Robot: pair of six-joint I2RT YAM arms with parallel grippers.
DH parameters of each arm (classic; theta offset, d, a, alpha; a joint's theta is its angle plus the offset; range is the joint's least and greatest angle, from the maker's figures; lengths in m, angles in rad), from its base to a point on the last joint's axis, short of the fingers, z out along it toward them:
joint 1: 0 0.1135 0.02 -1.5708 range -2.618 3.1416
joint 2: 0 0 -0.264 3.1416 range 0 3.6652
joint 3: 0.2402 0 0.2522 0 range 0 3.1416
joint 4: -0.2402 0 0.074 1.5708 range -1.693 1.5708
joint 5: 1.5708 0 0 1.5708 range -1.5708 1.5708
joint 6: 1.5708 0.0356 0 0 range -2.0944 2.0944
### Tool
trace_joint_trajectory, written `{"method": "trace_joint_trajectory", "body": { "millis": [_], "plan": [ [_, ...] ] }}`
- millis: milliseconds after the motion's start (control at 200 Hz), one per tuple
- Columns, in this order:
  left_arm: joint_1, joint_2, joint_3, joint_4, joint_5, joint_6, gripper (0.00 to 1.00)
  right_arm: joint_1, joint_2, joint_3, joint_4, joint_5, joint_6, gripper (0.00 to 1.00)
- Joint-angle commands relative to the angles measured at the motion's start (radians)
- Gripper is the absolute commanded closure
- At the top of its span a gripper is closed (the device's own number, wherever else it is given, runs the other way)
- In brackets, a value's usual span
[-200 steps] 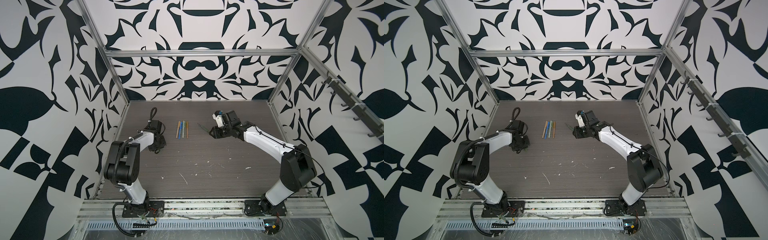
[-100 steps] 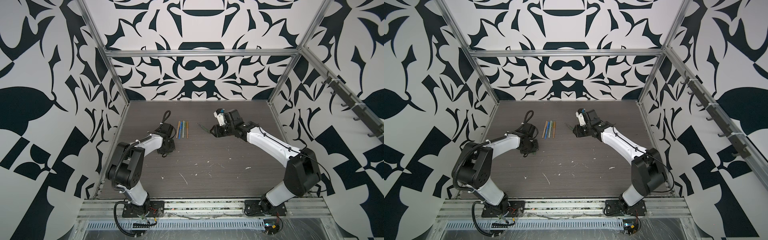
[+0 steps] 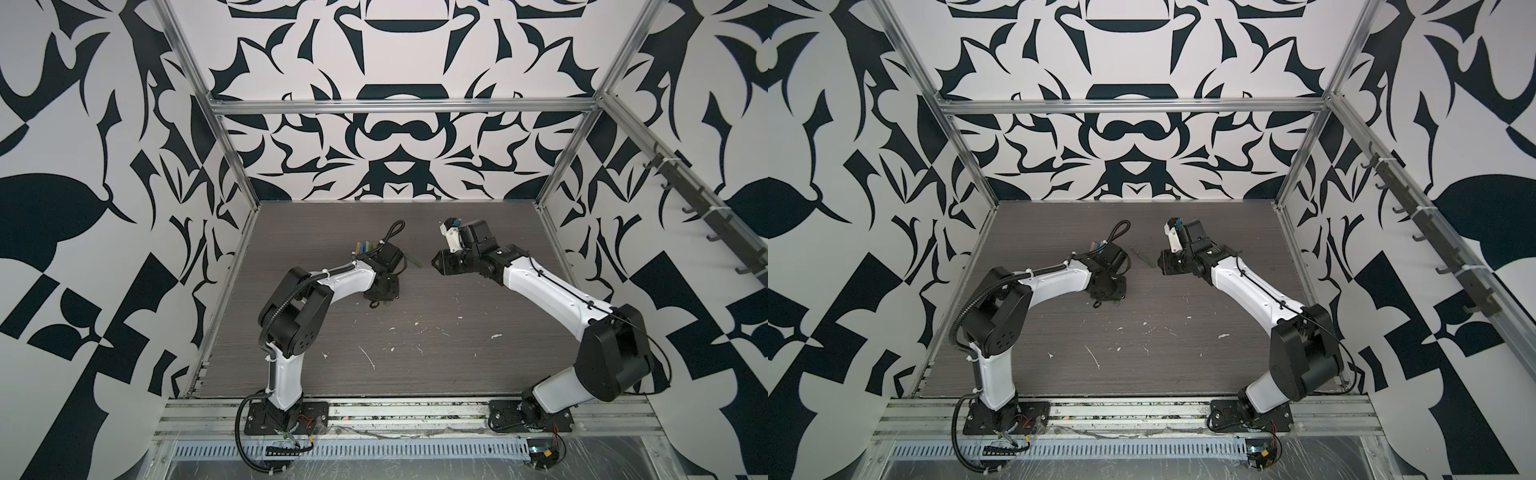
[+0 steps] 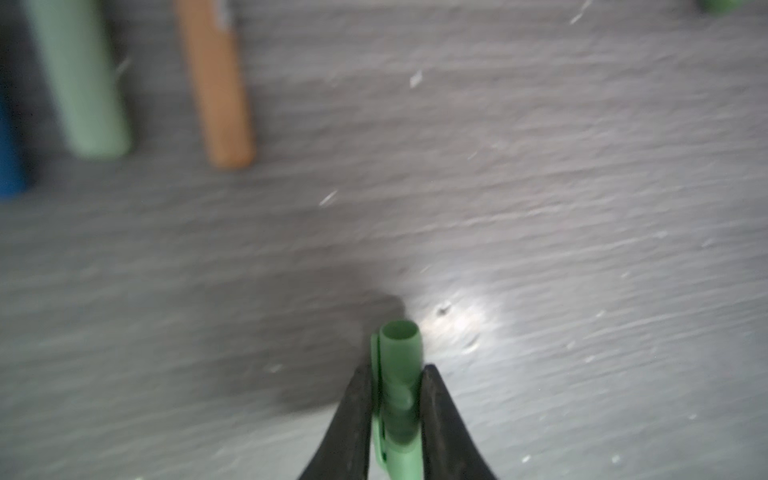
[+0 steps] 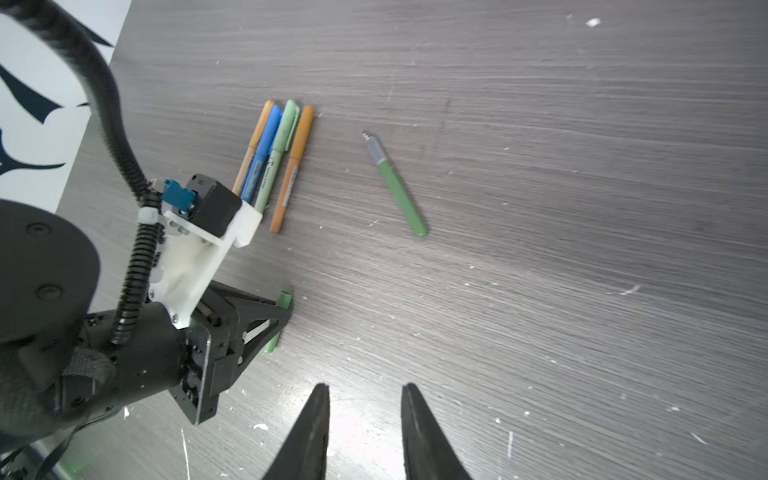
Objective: Insert the pens into the pen caps
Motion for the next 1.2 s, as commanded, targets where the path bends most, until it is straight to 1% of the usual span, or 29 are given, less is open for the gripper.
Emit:
{"method": "trace_joint_trajectory", "body": {
  "millis": [0, 215, 295, 400, 525, 610, 780, 855, 920, 965, 1060, 1195],
  "plan": [
    [-0.025, 0.052, 0.062, -0.051, 0.026, -0.003, 0.76, -0.009, -0.028, -0.011, -0.007, 0.015, -0.01, 0.68],
    [-0.05, 0.092, 0.117, -0.056, 0.053, -0.001, 0.72, -0.011, -0.001, 0.01, -0.004, 0.0, 0.008, 0.68],
    [-0.048, 0.066, 0.112, -0.051, 0.059, 0.012, 0.67, -0.011, 0.007, 0.018, -0.004, -0.009, 0.011, 0.68],
    [-0.049, -0.008, 0.099, -0.042, 0.066, 0.057, 0.57, -0.011, 0.028, 0.037, -0.015, -0.021, 0.004, 0.67],
    [-0.039, -0.158, 0.037, 0.019, 0.07, 0.125, 0.42, -0.01, 0.089, 0.098, -0.067, -0.005, -0.041, 0.63],
    [-0.024, -0.286, -0.048, 0.082, 0.076, 0.161, 0.36, -0.007, 0.157, 0.165, -0.116, 0.011, -0.088, 0.62],
    [-0.002, -0.583, -0.295, 0.268, 0.063, 0.183, 0.3, 0.012, 0.32, 0.324, -0.191, 0.067, -0.222, 0.6],
    [0.004, -0.722, -0.415, 0.362, 0.049, 0.174, 0.28, 0.024, 0.399, 0.413, -0.226, 0.111, -0.273, 0.6],
    [0.01, -0.814, -0.507, 0.41, 0.036, 0.16, 0.26, 0.034, 0.473, 0.498, -0.267, 0.135, -0.309, 0.6],
    [0.013, -0.865, -0.554, 0.424, 0.029, 0.146, 0.24, 0.041, 0.522, 0.566, -0.293, 0.151, -0.33, 0.59],
    [0.018, -0.947, -0.621, 0.428, 0.023, 0.13, 0.22, 0.055, 0.608, 0.673, -0.327, 0.143, -0.379, 0.58],
    [0.02, -1.011, -0.674, 0.425, 0.02, 0.119, 0.22, 0.069, 0.721, 0.814, -0.376, 0.131, -0.429, 0.57]
  ]
}}
